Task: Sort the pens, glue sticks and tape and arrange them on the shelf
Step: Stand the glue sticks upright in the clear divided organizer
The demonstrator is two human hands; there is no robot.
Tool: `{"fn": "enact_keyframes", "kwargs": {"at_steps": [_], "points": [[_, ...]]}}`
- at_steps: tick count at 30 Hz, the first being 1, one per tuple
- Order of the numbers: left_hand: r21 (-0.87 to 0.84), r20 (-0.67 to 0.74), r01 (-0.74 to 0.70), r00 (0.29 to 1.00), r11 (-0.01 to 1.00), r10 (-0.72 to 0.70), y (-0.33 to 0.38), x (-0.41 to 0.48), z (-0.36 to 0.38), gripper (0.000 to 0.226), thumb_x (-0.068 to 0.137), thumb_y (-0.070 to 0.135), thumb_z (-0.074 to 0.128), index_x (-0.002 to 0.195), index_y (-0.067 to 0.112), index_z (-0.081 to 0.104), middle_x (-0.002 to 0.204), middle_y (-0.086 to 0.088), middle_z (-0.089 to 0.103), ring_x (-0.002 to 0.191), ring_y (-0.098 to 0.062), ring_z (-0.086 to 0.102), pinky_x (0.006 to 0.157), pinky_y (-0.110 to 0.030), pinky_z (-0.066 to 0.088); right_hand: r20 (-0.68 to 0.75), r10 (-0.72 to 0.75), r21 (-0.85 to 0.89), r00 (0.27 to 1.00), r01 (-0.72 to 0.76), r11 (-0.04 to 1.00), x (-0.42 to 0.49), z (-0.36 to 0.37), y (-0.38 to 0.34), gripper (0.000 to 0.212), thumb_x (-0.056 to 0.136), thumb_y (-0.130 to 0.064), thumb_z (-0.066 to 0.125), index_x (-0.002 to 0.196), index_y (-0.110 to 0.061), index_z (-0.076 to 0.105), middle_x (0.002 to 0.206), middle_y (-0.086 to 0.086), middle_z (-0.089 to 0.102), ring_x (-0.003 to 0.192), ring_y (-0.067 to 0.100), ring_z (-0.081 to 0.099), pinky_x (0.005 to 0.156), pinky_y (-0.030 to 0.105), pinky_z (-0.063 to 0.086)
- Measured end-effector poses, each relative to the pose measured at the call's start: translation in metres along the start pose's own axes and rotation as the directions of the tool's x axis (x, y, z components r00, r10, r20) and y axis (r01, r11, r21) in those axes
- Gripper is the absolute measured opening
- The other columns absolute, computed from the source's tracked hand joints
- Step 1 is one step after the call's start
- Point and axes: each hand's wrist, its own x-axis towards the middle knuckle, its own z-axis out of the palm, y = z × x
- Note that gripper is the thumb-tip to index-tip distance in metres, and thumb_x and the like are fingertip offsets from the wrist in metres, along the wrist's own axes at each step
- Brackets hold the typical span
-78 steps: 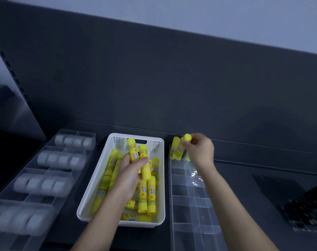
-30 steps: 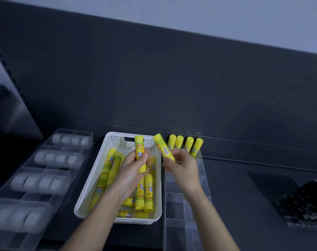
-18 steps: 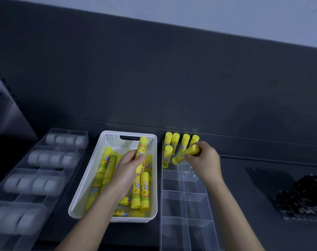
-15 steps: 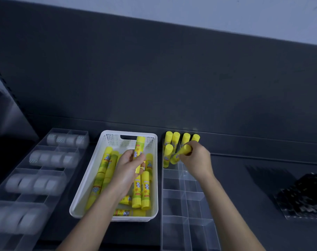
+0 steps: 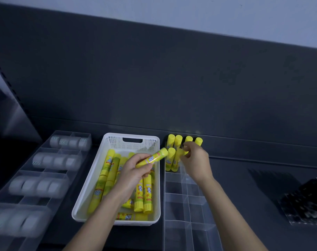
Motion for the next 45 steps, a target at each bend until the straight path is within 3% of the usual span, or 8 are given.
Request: {"fn": "enact_keyframes", "kwargs": {"at_steps": [3, 8, 13, 18, 23, 30, 36, 45], "points": [[0.057, 0.028, -0.028, 0.999, 0.998, 0.026, 0.002, -0.001, 0.0, 0.027, 0.086, 0.004, 0.065, 0.105, 0.022, 0.07, 0.08, 0.005, 0.062, 0.073, -0.01, 0.055, 0.068, -0.027, 0.047, -0.08, -0.045, 0.147, 0.996, 0.056, 0.987, -0.013, -0.011, -0.014, 0.027, 0.082, 0.002, 0.061, 0.107, -0.01, 0.064, 0.089, -0.002, 0.061, 0.077, 0.017, 0.057, 0.065, 0.015, 0.041], [0.001, -0.047, -0.081, 0.996, 0.997, 0.081, 0.006, -0.003, 0.006, 0.025, 0.077, -0.006, 0.072, 0.093, 0.008, 0.059, 0.074, 0.0, 0.063, 0.069, -0.012, 0.058, 0.064, -0.024, 0.05, 0.121, -0.195, 0.056, 0.973, 0.189, 0.98, -0.031, -0.013, -0.023, 0.037, 0.082, 0.004, 0.056, 0.112, -0.014, 0.068, 0.107, 0.001, 0.065, 0.091, 0.011, 0.055, 0.075, 0.017, 0.039], [0.071, 0.01, -0.18, 0.984, 0.981, 0.18, 0.013, -0.007, 0.021, 0.028, 0.073, -0.006, 0.075, 0.093, 0.006, 0.059, 0.083, -0.003, 0.072, 0.08, -0.014, 0.066, 0.074, -0.027, 0.055, 0.197, -0.338, 0.082, 0.92, 0.328, 0.941, -0.043, -0.005, -0.027, 0.027, 0.082, -0.008, 0.063, 0.106, -0.021, 0.068, 0.096, -0.002, 0.066, 0.09, 0.014, 0.054, 0.076, 0.022, 0.043], [0.13, 0.037, -0.238, 0.971, 0.963, 0.235, 0.024, -0.007, 0.035, 0.024, 0.075, -0.004, 0.074, 0.093, 0.008, 0.064, 0.084, -0.003, 0.072, 0.078, -0.013, 0.066, 0.073, -0.026, 0.056, 0.116, -0.176, 0.208, 0.978, 0.149, 0.967, -0.043, -0.013, -0.019, 0.027, 0.081, -0.009, 0.069, 0.106, -0.015, 0.062, 0.089, -0.007, 0.064, 0.077, 0.002, 0.057, 0.067, 0.006, 0.042], [0.155, 0.073, -0.236, 0.971, 0.959, 0.227, 0.029, -0.004, 0.048, 0.019, 0.083, -0.001, 0.067, 0.087, 0.017, 0.071, 0.077, -0.005, 0.073, 0.068, -0.013, 0.067, 0.069, -0.027, 0.056, 0.082, -0.155, 0.246, 0.984, 0.131, 0.96, -0.043, -0.016, -0.012, 0.023, 0.078, -0.016, 0.075, 0.096, -0.017, 0.061, 0.082, -0.01, 0.066, 0.076, 0.004, 0.061, 0.064, 0.014, 0.047], [0.432, -0.047, -0.255, 0.952, 0.865, 0.304, 0.019, 0.008, 0.038, 0.019, 0.088, 0.01, 0.064, 0.091, 0.027, 0.072, 0.091, 0.01, 0.072, 0.085, -0.007, 0.066, 0.077, -0.022, 0.052, -0.105, 0.075, 0.211, 0.992, -0.052, 0.976, -0.02, -0.041, 0.01, 0.01, 0.079, -0.011, 0.067, 0.082, -0.012, 0.058, 0.071, -0.002, 0.062, 0.064, 0.014, 0.056, 0.054, 0.02, 0.041], [0.552, -0.21, -0.084, 0.949, 0.829, 0.236, 0.003, 0.015, 0.013, 0.014, 0.088, 0.005, 0.063, 0.097, 0.012, 0.071, 0.094, 0.002, 0.071, 0.085, -0.007, 0.063, 0.071, -0.013, 0.045, 0.08, 0.11, -0.061, 0.991, -0.105, 0.993, 0.007, -0.027, 0.028, 0.015, 0.079, -0.004, 0.059, 0.093, -0.007, 0.056, 0.08, 0.005, 0.058, 0.072, 0.024, 0.054, 0.052, 0.027, 0.038], [0.654, -0.224, 0.059, 0.967, 0.754, 0.119, -0.002, 0.012, -0.004, 0.014, 0.086, 0.008, 0.065, 0.099, 0.009, 0.071, 0.099, -0.002, 0.071, 0.095, -0.013, 0.064, 0.08, -0.02, 0.043, 0.176, 0.101, -0.138, 0.979, -0.077, 0.987, 0.015, -0.011, 0.027, 0.02, 0.081, -0.004, 0.057, 0.1, -0.009, 0.056, 0.091, 0.013, 0.063, 0.077, 0.029, 0.058, 0.059, 0.033, 0.048]]}}
